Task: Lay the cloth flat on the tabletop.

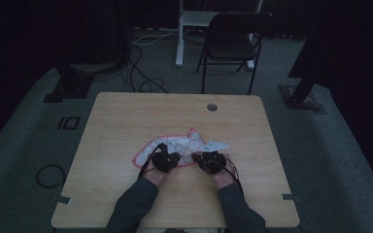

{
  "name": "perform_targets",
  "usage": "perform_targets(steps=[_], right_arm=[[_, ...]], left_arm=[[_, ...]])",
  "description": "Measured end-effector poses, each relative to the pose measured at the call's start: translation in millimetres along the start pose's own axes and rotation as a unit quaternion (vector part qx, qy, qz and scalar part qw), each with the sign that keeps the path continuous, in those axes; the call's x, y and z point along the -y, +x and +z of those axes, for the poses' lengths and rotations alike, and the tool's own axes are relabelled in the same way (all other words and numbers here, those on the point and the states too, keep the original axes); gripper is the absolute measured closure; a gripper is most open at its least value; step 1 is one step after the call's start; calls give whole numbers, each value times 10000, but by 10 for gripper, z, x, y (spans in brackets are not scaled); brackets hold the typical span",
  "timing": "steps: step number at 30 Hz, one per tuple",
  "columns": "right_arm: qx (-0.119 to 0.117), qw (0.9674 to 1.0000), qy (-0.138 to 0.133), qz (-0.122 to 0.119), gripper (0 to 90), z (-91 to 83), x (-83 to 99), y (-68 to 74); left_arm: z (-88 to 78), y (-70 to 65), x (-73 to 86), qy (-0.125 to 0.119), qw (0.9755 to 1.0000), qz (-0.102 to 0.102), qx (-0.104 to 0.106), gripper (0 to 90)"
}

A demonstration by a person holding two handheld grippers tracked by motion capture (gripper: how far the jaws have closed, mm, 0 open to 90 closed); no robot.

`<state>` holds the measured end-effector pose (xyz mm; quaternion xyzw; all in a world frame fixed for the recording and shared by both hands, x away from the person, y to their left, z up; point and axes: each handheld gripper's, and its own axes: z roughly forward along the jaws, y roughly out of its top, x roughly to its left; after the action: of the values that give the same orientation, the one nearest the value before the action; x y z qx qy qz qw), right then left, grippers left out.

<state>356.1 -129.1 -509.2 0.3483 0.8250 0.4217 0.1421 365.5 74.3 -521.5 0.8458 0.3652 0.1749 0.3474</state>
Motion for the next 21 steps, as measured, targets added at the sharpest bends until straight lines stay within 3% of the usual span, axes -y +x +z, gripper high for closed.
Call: perform_targets(steps=[6,12,21], right_arm=[[41,10000,-53,46,900,-133,23,-27],[159,9997,-77,142,900,-305,71,-54],[430,9977,364,379,900,-297,280,-169]], left_arm=[[-219,92,67,-203,9996,-109,-138,794],[-385,265,248,-161,9988,-267,-378,791],[-542,475,553,8,9962,-533,-689,779]])
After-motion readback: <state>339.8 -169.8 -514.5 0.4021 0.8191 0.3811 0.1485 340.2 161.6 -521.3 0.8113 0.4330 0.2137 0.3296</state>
